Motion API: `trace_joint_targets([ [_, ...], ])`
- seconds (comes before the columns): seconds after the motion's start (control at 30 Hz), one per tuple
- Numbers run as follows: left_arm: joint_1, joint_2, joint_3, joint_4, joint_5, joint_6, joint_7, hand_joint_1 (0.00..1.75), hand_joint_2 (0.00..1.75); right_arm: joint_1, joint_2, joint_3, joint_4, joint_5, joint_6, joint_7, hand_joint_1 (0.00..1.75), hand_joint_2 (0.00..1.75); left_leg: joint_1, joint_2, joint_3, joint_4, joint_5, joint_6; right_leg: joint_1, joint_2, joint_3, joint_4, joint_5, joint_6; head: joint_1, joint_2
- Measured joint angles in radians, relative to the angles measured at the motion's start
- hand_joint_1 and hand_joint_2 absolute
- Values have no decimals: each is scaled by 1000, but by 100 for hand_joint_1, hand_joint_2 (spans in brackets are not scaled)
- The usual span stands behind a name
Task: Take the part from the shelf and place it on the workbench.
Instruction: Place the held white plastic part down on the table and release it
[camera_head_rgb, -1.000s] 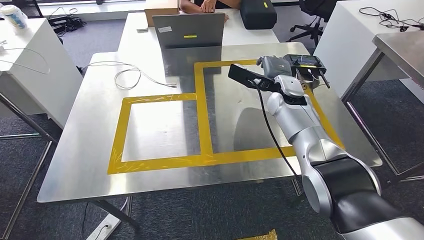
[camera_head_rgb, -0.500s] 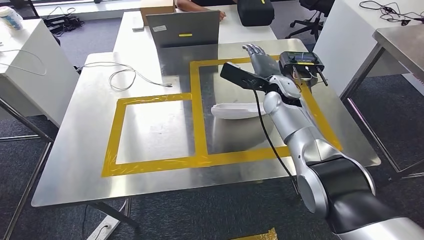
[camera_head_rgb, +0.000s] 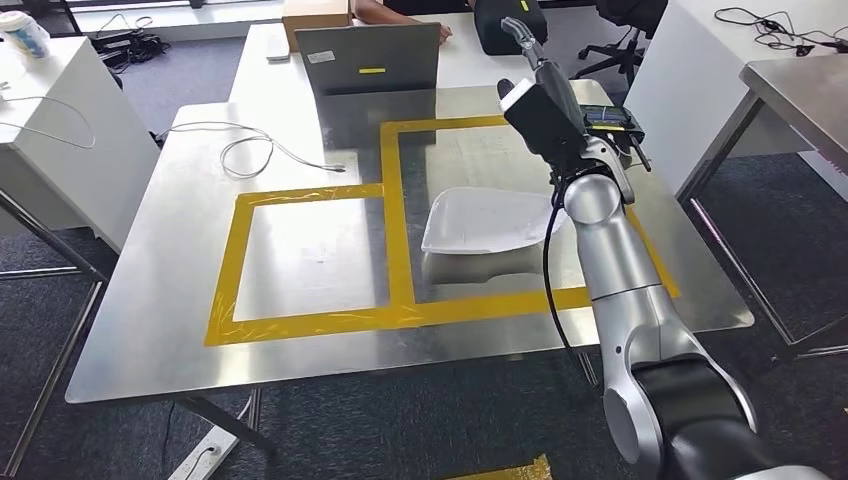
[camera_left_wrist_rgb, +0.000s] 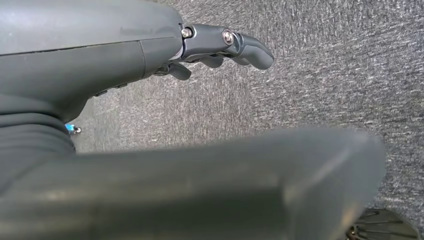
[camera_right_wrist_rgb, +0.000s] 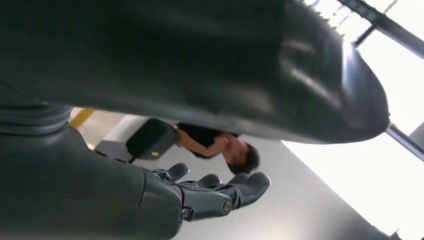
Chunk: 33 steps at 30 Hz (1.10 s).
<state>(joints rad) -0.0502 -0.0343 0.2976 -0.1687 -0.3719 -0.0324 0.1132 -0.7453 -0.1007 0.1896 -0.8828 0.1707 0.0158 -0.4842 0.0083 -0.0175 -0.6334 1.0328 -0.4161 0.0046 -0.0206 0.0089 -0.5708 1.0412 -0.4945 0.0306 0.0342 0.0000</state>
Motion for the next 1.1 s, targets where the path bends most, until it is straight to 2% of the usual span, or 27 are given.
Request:
trace_joint_targets([
  [0.1, 8, 0, 4, 1, -6, 1, 0, 0, 0, 93, -29, 1, -189, -85, -42, -17, 0, 0, 2, -6, -9, 1, 2, -21, 1, -4, -7, -5, 12, -29, 0, 0],
  [0.13, 12, -1, 6, 2, -7, 1, 0, 0, 0, 129, -38, 1, -247, -99, -52, -31, 0, 0, 3, -3, -18, 18, -18, -26, -1, -6, -12, -10, 20, -38, 0, 0],
  [0.17, 15, -1, 6, 2, -9, 2, -1, 0, 0, 163, -47, 1, -301, -103, -64, -44, 0, 0, 4, 1, -32, 55, -53, -30, -2, -7, -18, -13, 28, -45, -1, 0],
  [0.23, 16, -1, 6, 3, -14, 9, -4, 0, 0, 234, -69, 1, -396, -88, -90, -66, 0, 0, 5, 10, -66, 177, -145, -36, -1, -8, -34, -13, 41, -50, -3, 0],
  [0.27, 16, -1, 6, 2, -16, 13, -8, 0, 0, 268, -80, 1, -441, -81, -101, -75, 0, 0, 5, 11, -77, 235, -175, -37, 0, -9, -42, -13, 48, -50, -3, 0],
  [0.3, 15, -1, 6, 2, -17, 17, -11, 0, 0, 302, -90, 1, -484, -77, -114, -84, 0, 0, 5, 12, -74, 265, -185, -37, 1, -10, -52, -12, 54, -49, -3, 0],
  [0.33, 14, -2, 6, 2, -18, 20, -14, 0, 0, 334, -97, 0, -523, -74, -125, -91, 0, 0, 5, 12, -52, 260, -177, -34, 3, -10, -61, -11, 61, -48, -3, 0],
  [0.37, 12, -2, 6, 2, -20, 22, -16, 0, 0, 364, -102, 0, -560, -71, -136, -101, 0, 0, 4, 12, -12, 216, -155, -30, 4, -10, -71, -9, 69, -47, -3, 0],
  [0.43, 6, -3, 6, 1, -24, 23, -17, 0, 0, 419, -106, -1, -624, -61, -157, -119, 0, 0, 0, 12, 91, 76, -131, -19, 5, -10, -83, -8, 82, -40, -3, 0],
  [0.47, 3, -4, 6, 0, -27, 24, -17, 0, 0, 444, -106, -1, -654, -53, -166, -128, 0, 0, -4, 11, 126, 24, -127, -15, 5, -10, -84, -9, 89, -35, -3, 0],
  [0.5, 0, -5, 6, 0, -28, 25, -15, 0, 0, 467, -106, -2, -681, -45, -174, -135, 0, 0, -8, 10, 144, -6, -130, -12, 4, -11, -83, -11, 95, -28, -4, 0],
  [0.57, -3, -8, 6, 0, -30, 29, -12, 0, 0, 512, -106, -5, -731, -27, -192, -146, 0, 0, -12, 8, 139, -16, -120, -2, 2, -11, -80, -19, 109, -13, -8, 0],
  [0.6, -3, -10, 6, 0, -30, 31, -12, 0, 0, 534, -106, -8, -753, -20, -201, -150, 0, 0, -11, 10, 134, -20, -113, 5, 1, -10, -83, -19, 109, -6, -9, 0],
  [0.63, -2, -11, 6, 0, -29, 32, -12, 0, 0, 554, -107, -14, -773, -15, -208, -152, 0, 0, -9, 12, 127, -23, -102, 13, 1, -9, -90, -9, 92, -1, -9, 0],
  [0.67, -2, -12, 7, 0, -29, 33, -13, 0, 0, 573, -107, -20, -789, -12, -214, -154, 0, 0, -7, 15, 118, -26, -90, 20, 1, -8, -102, 19, 57, 3, -9, 0],
  [0.7, -2, -13, 7, 1, -29, 33, -14, 0, 0, 592, -107, -26, -802, -9, -220, -156, 0, 0, -6, 18, 106, -26, -78, 25, 0, -7, -119, 68, 7, 6, -9, 0],
  [0.73, -1, -14, 7, 1, -29, 30, -16, 0, 0, 612, -107, -32, -813, -6, -226, -158, 0, 0, -7, 20, 93, -25, -67, 29, 1, -7, -138, 133, -44, 8, -8, 0],
  [0.77, 0, -14, 7, 1, -31, 27, -18, 0, 0, 636, -107, -37, -821, -1, -233, -161, 0, 0, -8, 20, 77, -24, -56, 31, 1, -7, -152, 200, -80, 10, -8, 0],
  [0.8, 1, -14, 7, 1, -34, 25, -19, 0, 0, 660, -107, -41, -828, 6, -241, -163, 0, 0, -9, 21, 61, -22, -45, 31, 1, -7, -156, 248, -94, 11, -8, 0],
  [0.83, 3, -14, 7, 1, -37, 23, -18, 0, 0, 684, -106, -46, -834, 15, -252, -165, 0, 0, -9, 21, 45, -19, -35, 30, 1, -7, -145, 264, -85, 11, -8, 0],
  [0.87, 4, -14, 7, 1, -39, 23, -16, 0, 0, 708, -104, -51, -840, 26, -263, -163, 0, 0, -9, 20, 29, -15, -26, 28, 2, -7, -112, 239, -62, 9, -9, 0],
  [0.9, 6, -14, 7, 1, -41, 23, -13, 0, 0, 731, -101, -56, -845, 38, -275, -159, 0, 0, -9, 20, 15, -9, -18, 26, 2, -7, -61, 181, -39, 6, -8, 0],
  [0.97, 7, -14, 7, 1, -41, 23, -13, 0, 0, 778, -92, -69, -853, 57, -292, -143, 0, 0, -11, 18, -5, 0, -5, 17, 7, -8, 40, 41, -36, -4, -9, 0],
  [1.0, 7, -13, 7, 1, -43, 21, -17, 0, 0, 801, -85, -77, -855, 61, -298, -135, 0, 0, -11, 18, -8, 2, 1, 11, 10, -8, 67, -3, -45, -11, -8, 0],
  [1.03, 7, -12, 7, 1, -45, 18, -22, 0, 0, 825, -78, -85, -855, 63, -301, -128, 0, 0, -11, 17, -9, 1, 8, 4, 14, -8, 74, -22, -52, -17, -7, 0],
  [1.1, 7, -8, 7, 1, -49, 12, -29, 0, 0, 868, -62, -100, -854, 63, -306, -117, 0, 0, -9, 15, -8, -1, 19, -8, 13, -9, 64, -27, -37, -31, -4, 0],
])
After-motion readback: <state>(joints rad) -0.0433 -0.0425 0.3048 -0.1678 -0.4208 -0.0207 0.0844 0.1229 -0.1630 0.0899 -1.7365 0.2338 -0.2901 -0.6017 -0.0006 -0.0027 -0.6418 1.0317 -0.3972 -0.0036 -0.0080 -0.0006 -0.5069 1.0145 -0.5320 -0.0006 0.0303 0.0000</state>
